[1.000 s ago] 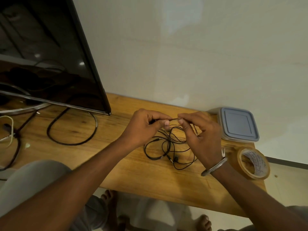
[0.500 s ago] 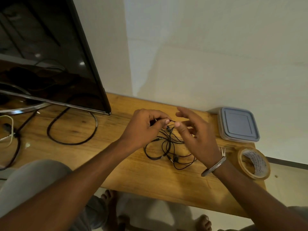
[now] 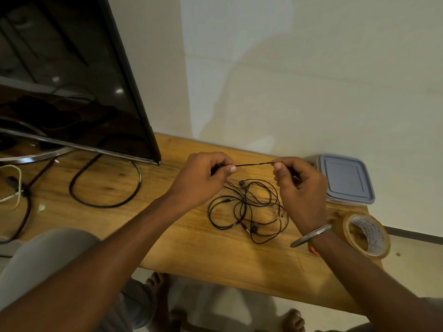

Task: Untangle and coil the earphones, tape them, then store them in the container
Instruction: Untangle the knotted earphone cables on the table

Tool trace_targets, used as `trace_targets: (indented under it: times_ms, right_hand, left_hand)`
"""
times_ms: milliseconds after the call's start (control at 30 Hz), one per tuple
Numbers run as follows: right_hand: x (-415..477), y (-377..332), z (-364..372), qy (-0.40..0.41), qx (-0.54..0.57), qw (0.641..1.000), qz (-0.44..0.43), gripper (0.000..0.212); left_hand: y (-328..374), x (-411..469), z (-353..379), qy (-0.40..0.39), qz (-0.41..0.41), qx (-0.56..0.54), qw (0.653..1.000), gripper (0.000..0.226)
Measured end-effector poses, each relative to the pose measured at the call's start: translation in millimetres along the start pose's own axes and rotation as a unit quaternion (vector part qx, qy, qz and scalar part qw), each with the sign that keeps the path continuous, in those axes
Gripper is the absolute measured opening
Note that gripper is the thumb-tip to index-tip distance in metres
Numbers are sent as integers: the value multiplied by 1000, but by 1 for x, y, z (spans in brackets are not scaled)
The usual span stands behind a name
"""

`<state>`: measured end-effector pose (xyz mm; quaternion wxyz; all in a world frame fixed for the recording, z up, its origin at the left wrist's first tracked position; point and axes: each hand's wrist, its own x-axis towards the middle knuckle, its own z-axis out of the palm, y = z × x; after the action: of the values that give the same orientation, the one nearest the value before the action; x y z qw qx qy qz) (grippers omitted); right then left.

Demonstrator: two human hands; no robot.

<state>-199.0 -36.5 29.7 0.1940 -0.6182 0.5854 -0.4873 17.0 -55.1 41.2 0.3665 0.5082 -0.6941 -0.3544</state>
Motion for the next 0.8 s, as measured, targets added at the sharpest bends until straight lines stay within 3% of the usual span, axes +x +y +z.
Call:
trace_targets:
  times_ms: [367, 533, 633, 700, 800]
  right_hand:
    - [6, 2, -6, 21, -36, 999, 2, 13]
    - [-3, -2, 1, -89, -123, 983, -106, 39]
    - [-11, -2, 7, -135, -156, 966, -159, 27]
    - [-10, 1, 8, -124, -157, 964, -175, 12]
    - [-2, 4, 1, -96, -139, 972, -163, 8]
  left_hand:
    - [1, 2, -3, -11, -103, -55, 993, 17]
    - [6, -4, 9, -51, -88, -69, 992, 18]
    - [7, -7, 14, -79, -69, -79, 991, 17]
    - [7, -7, 14, -90, -69, -84, 990, 17]
    - [7, -6, 11, -111, -80, -68, 988, 13]
